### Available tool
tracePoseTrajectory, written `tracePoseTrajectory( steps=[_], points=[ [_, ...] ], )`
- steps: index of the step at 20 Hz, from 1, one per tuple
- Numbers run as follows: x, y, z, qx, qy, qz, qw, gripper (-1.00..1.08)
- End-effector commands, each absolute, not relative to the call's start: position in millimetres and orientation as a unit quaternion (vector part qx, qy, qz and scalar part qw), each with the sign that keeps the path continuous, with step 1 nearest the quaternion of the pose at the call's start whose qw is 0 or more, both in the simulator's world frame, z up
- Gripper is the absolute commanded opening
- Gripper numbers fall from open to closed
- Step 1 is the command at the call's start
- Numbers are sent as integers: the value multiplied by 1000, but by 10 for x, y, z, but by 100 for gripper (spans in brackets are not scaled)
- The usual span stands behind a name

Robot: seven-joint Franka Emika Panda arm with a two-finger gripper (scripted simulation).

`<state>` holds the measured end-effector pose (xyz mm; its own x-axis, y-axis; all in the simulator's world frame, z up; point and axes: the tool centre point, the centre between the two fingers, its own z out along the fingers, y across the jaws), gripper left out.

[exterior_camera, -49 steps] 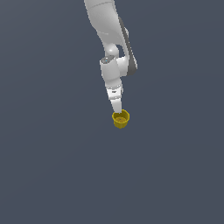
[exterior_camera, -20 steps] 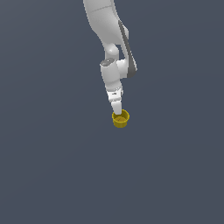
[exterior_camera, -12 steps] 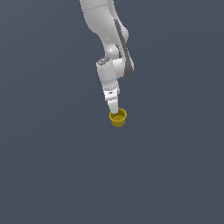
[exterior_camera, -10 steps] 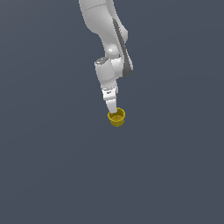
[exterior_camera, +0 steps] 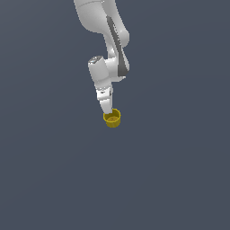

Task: Pick up the object and move it to a goal position.

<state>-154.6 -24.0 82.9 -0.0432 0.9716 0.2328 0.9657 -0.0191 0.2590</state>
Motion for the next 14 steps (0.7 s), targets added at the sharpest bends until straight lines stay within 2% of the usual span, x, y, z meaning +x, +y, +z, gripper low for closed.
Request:
tracePoseTrajectory(
  steps=[1,14],
  points=[
    [-1564,-337,850,691,701,177,9,-100],
    [-1623,-591,883,691,700,177,8,-100]
  ],
)
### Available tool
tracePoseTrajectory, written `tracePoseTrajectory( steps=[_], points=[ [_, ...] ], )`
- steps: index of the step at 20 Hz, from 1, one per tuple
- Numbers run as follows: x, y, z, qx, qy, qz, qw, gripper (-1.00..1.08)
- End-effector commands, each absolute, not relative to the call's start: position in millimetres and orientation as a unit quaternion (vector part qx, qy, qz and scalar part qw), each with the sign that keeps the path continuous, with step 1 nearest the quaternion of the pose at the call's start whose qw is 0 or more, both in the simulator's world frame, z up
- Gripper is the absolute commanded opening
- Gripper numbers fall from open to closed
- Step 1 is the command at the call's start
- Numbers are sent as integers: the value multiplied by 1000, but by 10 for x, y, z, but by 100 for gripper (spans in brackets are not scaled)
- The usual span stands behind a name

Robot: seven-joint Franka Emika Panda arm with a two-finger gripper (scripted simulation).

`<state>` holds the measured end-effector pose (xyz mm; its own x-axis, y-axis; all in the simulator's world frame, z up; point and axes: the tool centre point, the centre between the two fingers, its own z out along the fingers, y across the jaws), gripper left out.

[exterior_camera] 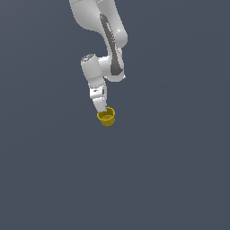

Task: Pick up the object and move it to a goal position.

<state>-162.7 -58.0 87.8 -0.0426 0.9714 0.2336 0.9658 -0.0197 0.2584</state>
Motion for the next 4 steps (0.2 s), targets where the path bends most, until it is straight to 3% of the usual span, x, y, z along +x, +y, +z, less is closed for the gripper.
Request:
tracePoseTrajectory(
  steps=[1,4],
  points=[
    [-1623,-592,883,691,700,177,8,-100],
    [-1621,-587,883,691,700,177,8,-100]
  ],
)
